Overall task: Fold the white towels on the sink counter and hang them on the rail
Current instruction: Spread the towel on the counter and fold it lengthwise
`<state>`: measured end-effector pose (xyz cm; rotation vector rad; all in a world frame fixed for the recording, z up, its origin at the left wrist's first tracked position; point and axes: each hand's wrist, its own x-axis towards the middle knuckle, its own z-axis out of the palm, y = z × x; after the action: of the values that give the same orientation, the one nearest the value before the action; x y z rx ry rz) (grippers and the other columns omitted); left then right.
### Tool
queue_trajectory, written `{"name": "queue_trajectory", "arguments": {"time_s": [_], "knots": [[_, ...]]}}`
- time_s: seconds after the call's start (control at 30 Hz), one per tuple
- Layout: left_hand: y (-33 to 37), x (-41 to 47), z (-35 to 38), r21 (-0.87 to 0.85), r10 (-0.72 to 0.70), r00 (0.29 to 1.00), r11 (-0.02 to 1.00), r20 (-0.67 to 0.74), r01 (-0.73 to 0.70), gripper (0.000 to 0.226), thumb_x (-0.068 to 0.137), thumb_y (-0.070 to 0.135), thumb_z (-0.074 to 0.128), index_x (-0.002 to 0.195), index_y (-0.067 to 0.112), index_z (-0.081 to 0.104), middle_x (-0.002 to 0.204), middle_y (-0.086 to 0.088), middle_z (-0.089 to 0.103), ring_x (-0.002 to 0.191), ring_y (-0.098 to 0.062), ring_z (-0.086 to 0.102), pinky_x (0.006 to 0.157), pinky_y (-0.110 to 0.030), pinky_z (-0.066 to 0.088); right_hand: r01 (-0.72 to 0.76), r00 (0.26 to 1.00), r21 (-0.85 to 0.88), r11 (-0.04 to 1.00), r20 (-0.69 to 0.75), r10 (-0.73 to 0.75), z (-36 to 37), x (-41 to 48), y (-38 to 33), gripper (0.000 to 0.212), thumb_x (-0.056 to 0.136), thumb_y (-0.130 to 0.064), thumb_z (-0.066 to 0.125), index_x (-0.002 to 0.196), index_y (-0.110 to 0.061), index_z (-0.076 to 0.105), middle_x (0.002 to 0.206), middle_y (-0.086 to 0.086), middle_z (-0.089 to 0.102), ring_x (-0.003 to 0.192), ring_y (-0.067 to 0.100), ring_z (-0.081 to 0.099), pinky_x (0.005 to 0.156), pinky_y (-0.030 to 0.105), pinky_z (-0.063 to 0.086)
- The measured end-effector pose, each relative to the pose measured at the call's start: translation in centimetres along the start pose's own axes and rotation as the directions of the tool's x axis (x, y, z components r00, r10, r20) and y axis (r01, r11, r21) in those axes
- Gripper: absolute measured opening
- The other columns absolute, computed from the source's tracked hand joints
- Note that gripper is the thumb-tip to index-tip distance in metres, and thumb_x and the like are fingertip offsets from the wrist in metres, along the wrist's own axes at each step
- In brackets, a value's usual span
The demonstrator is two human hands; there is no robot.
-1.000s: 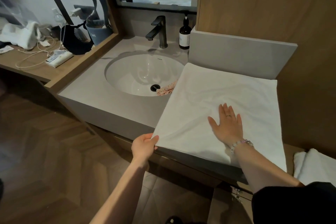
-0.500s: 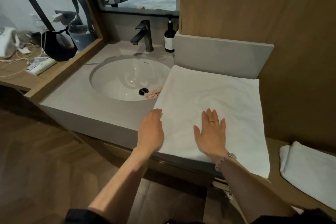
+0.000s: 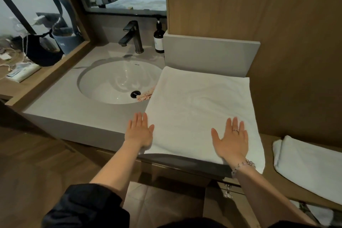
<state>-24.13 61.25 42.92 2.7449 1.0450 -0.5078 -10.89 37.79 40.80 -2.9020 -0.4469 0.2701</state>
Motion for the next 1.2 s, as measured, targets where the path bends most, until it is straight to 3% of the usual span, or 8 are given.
{"name": "queue_trajectory", "arguments": {"time_s": [0.1, 0.3, 0.4, 0.77, 0.87, 0.97, 1.1, 1.2], "knots": [[3.0, 0.5, -1.0, 0.07, 0.01, 0.993, 0.998, -0.12, -0.002, 0.061, 0.101, 0.038, 0.008, 0.147, 0.002, -0.011, 0.155, -0.016, -0.017, 0.144, -0.028, -0.018, 0.116, -0.04, -0.008, 0.006, 0.999, 0.014, 1.0, -0.033, -0.006, -0.8, 1.0, -1.3, 0.069, 0.097, -0.05, 0.021, 0.152, -0.013, 0.002, 0.159, 0.005, -0.007, 0.146, 0.023, -0.01, 0.117, 0.04, -0.004], [10.7, 1.7, 0.2, -0.008, 0.401, 0.913, 0.915, -0.075, -0.403, 0.058, 0.101, 0.043, 0.011, 0.15, 0.02, -0.008, 0.156, 0.001, -0.02, 0.143, -0.018, -0.019, 0.114, -0.034, -0.012, 0.371, 0.929, -0.104, 0.923, 0.052, -0.367, -0.2, 3.9, -3.0, 0.061, 0.098, -0.05, 0.009, 0.152, -0.022, -0.002, 0.159, -0.003, -0.009, 0.146, 0.015, -0.011, 0.115, 0.036, -0.01], [9.9, 2.7, 1.0, -0.024, 0.408, 0.908, 0.911, -0.09, -0.412, 0.058, 0.1, 0.046, 0.013, 0.15, 0.023, -0.007, 0.157, 0.003, -0.017, 0.144, -0.015, -0.017, 0.113, -0.032, -0.013, 0.352, 0.936, -0.099, 0.931, 0.023, -0.352, 0.2, 4.6, -1.0, 0.08, 0.084, -0.067, -0.008, 0.151, -0.025, -0.001, 0.159, -0.006, -0.01, 0.146, 0.015, -0.01, 0.115, 0.034, -0.011], [7.0, 4.7, -0.4, -0.127, 0.145, 0.976, 0.978, -0.163, -0.166, 0.059, 0.102, 0.037, 0.015, 0.15, 0.007, -0.002, 0.158, -0.008, -0.009, 0.146, -0.019, -0.008, 0.118, -0.032, -0.004, -0.014, 0.999, -0.001, 1.0, -0.034, 0.014, -2.1, 5.9, 2.4, 0.071, 0.096, -0.056, 0.018, 0.152, -0.015, 0.003, 0.16, 0.0, -0.001, 0.147, 0.017, -0.006, 0.116, 0.046, -0.008], [8.4, 6.0, -1.5, -0.156, 0.125, 0.968, 0.975, -0.216, -0.161, 0.059, 0.102, 0.034, 0.018, 0.15, 0.003, 0.002, 0.158, -0.011, -0.003, 0.146, -0.022, -0.004, 0.118, -0.033, -0.002, 0.064, 0.992, 0.041, 0.997, -0.111, -0.06, -2.5, 7.4, 0.3, 0.065, 0.098, -0.047, 0.024, 0.152, -0.013, 0.011, 0.16, 0.002, 0.006, 0.147, 0.019, -0.001, 0.117, 0.044, -0.005], [10.6, 8.1, -2.8, -0.129, 0.286, 0.933, 0.939, -0.218, -0.319, 0.059, 0.102, 0.035, 0.019, 0.15, 0.009, -0.001, 0.158, -0.008, -0.007, 0.146, -0.02, -0.005, 0.117, -0.031, -0.004, 0.243, 0.97, 0.027, 0.97, -0.036, -0.242, -2.6, 9.9, -1.7, 0.06, 0.1, -0.042, 0.022, 0.152, -0.017, 0.005, 0.16, -0.001, -0.002, 0.147, 0.016, -0.005, 0.117, 0.04, -0.003], [12.7, 10.5, -3.0, 0.0, 0.458, 0.875, 0.886, -0.159, -0.464, 0.06, 0.102, 0.04, 0.021, 0.151, 0.015, -0.003, 0.159, -0.003, -0.009, 0.146, -0.018, -0.006, 0.116, -0.03, -0.005, 0.357, 0.932, -0.122, 0.926, -0.024, -0.363, -1.3, 12.0, -4.1, 0.078, 0.09, -0.05, -0.017, 0.151, -0.013, 0.015, 0.159, 0.004, 0.01, 0.146, 0.019, 0.012, 0.116, 0.044, 0.004], [12.4, 11.3, -2.1, 0.044, 0.501, 0.846, 0.864, -0.181, -0.502, 0.063, 0.099, 0.048, 0.019, 0.151, 0.017, -0.001, 0.159, -0.003, -0.006, 0.146, -0.02, -0.008, 0.116, -0.035, -0.007, 0.354, 0.932, -0.107, 0.929, -0.039, -0.359, -0.6, 12.6, -4.3, 0.068, 0.091, -0.046, 0.007, 0.15, -0.016, 0.022, 0.158, 0.003, 0.016, 0.146, 0.022, 0.015, 0.113, 0.039, 0.0]]}}
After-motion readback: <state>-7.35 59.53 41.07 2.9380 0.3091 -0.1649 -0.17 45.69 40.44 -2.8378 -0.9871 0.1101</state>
